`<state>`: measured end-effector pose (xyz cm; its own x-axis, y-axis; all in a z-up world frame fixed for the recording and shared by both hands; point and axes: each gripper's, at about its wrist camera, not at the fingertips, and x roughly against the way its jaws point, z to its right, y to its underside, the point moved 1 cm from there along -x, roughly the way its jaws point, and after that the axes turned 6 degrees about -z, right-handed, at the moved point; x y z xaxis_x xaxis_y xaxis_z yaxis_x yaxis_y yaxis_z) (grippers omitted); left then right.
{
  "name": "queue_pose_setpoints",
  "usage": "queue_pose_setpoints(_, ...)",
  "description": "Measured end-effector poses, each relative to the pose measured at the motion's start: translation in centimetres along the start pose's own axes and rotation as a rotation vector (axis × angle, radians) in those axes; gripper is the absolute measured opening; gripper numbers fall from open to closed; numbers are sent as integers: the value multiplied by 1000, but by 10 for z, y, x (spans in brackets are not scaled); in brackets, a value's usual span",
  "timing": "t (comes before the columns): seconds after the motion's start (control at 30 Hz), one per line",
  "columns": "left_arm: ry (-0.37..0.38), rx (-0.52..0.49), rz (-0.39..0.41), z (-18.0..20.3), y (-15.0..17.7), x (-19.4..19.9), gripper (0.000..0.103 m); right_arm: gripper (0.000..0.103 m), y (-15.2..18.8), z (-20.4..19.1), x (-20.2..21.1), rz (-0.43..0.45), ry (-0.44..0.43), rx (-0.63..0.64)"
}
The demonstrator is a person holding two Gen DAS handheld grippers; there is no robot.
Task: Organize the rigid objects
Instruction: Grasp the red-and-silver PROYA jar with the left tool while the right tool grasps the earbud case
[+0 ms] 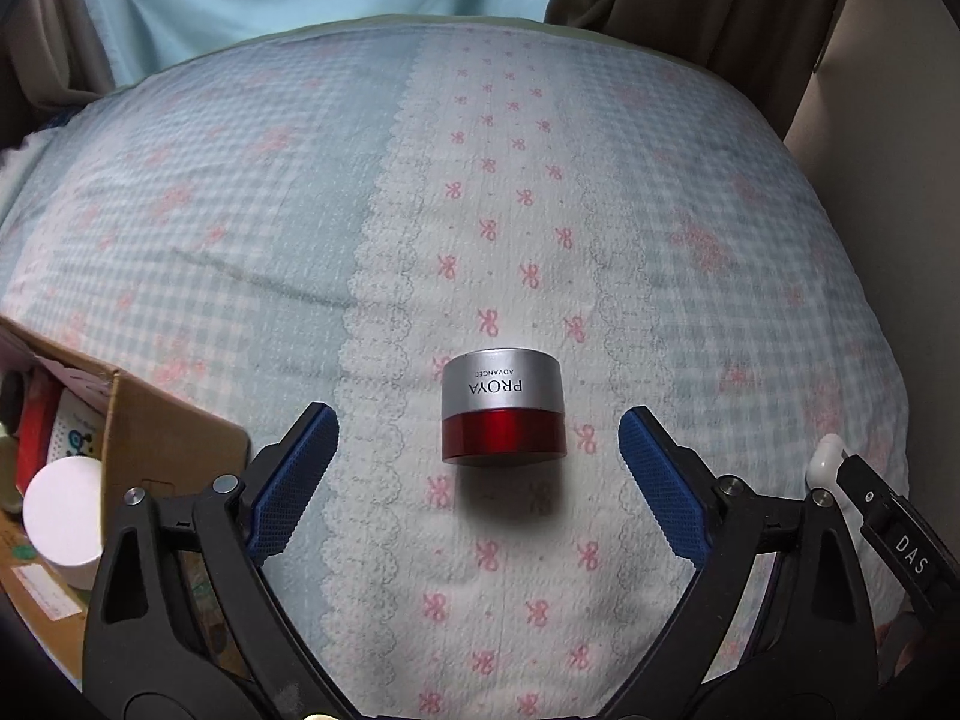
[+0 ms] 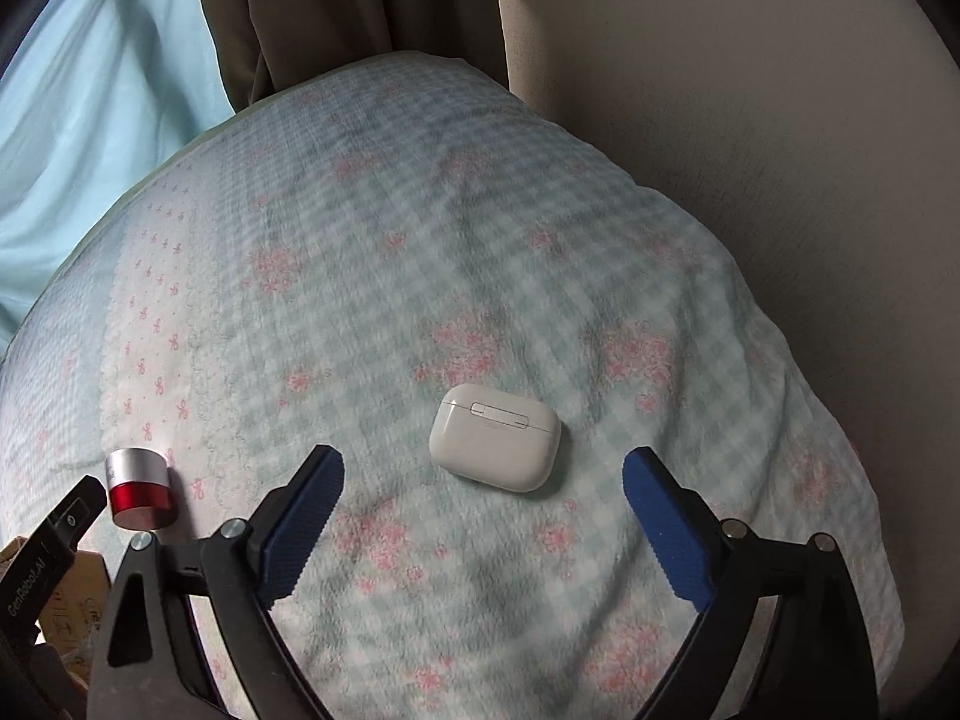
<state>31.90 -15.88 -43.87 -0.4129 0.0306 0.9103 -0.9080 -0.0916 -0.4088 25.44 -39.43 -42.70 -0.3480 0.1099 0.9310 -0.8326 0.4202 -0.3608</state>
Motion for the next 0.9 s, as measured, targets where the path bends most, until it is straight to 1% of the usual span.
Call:
queue_pose_setpoints(0.17, 0, -18, -27, 7, -4, -29, 86, 76, -3, 4, -30, -4, 8, -21)
queue_pose_setpoints(0.23, 4, -31, -36, 11, -5, -37, 84, 75, -5, 3, -38, -17, 18, -28)
queue_pose_setpoints(0.3, 3, -42, -43, 14, -6, -42, 76, 74, -7, 4, -45, -36, 27, -45)
queue_pose_setpoints(0.33, 4, -44, -50, 15, -6, -45, 75, 73, -7, 4, -47, -43, 33, -54)
queue_pose_setpoints(0.37, 6, -41, -58, 15, -7, -48, 72, 72, -7, 5, -48, -44, 37, -61)
queue_pose_setpoints(0.43, 18, -25, -72, 14, -7, -52, 63, 71, -9, 5, -49, -40, 42, -73)
queue_pose_setpoints(0.5, 5, -3, -76, 10, -7, -55, 50, 60, -13, 5, -50, -47, 53, -75)
queue_pose_setpoints(0.53, 14, 5, -72, 7, -7, -55, 51, 58, -15, 4, -51, -49, 55, -72)
queue_pose_setpoints(0.6, 34, 19, -68, 4, -7, -55, 51, 58, -22, 1, -54, -53, 62, -68)
queue_pose_setpoints(0.77, 29, 13, -61, 5, -6, -54, 51, 58, -27, 1, -55, -54, 56, -66)
queue_pose_setpoints(0.9, 51, 26, -66, 2, -6, -51, 50, 58, -24, -1, -55, -51, 45, -68)
